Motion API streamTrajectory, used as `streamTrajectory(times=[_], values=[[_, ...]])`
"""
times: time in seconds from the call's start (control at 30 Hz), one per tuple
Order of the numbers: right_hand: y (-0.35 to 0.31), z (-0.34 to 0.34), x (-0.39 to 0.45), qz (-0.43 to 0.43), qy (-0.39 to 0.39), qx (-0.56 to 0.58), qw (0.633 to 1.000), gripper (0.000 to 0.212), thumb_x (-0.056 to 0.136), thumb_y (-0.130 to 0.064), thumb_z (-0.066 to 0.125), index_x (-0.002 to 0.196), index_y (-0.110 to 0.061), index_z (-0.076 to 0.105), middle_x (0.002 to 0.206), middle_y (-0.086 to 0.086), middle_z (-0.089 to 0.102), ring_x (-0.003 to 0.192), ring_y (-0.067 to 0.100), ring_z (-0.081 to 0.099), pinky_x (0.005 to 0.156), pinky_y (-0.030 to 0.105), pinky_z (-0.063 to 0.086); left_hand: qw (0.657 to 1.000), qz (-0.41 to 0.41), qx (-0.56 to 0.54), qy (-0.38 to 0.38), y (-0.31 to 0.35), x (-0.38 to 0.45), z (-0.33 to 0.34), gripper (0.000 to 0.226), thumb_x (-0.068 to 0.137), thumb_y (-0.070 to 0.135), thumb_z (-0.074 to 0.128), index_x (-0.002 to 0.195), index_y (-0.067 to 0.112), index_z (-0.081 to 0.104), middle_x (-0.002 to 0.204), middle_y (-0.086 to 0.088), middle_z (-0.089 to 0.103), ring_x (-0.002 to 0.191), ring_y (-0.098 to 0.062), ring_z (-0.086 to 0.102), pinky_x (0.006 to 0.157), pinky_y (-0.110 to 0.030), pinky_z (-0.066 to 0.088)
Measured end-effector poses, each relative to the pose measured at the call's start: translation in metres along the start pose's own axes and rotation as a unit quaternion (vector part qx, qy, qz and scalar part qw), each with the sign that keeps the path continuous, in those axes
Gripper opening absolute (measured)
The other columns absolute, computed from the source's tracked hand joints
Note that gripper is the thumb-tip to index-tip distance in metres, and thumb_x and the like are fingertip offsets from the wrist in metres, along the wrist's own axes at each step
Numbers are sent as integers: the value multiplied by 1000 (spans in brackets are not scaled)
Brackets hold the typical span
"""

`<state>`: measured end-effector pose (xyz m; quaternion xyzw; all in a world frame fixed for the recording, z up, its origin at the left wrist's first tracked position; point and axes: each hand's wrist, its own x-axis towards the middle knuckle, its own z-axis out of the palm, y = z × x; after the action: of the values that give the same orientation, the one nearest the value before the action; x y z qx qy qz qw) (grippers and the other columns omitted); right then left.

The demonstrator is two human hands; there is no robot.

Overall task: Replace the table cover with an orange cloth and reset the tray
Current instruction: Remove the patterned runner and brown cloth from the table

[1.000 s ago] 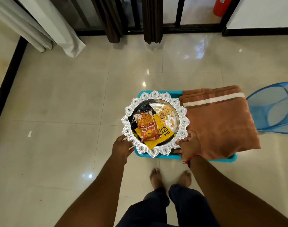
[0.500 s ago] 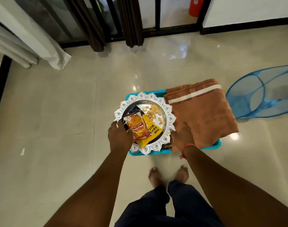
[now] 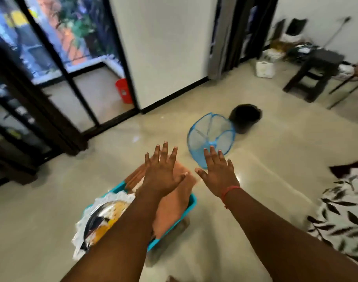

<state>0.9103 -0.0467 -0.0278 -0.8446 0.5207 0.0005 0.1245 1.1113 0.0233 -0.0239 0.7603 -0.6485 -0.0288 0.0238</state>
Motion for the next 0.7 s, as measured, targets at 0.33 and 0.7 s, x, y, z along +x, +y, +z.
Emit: streamTrajectory(times=[0.33, 0.7], values=[[222, -91, -125, 189, 83, 16, 978, 78, 94, -70, 21, 157, -29, 0, 167, -3, -5, 153, 25, -3, 120, 54, 9, 976, 210, 8, 48, 261, 44, -43, 96, 78, 84, 16, 156, 31, -2, 164, -5, -12, 150, -31, -9, 117, -61, -2], [433, -89, -309, 350, 81, 47, 932, 90, 81, -77, 4, 157, -30, -1, 166, -2, -7, 153, 25, -6, 120, 55, 6, 922, 385, 34, -6, 540, 3, -13, 95, 79, 85, 18, 153, 34, -13, 162, -3, -22, 150, -30, -14, 115, -62, -6]])
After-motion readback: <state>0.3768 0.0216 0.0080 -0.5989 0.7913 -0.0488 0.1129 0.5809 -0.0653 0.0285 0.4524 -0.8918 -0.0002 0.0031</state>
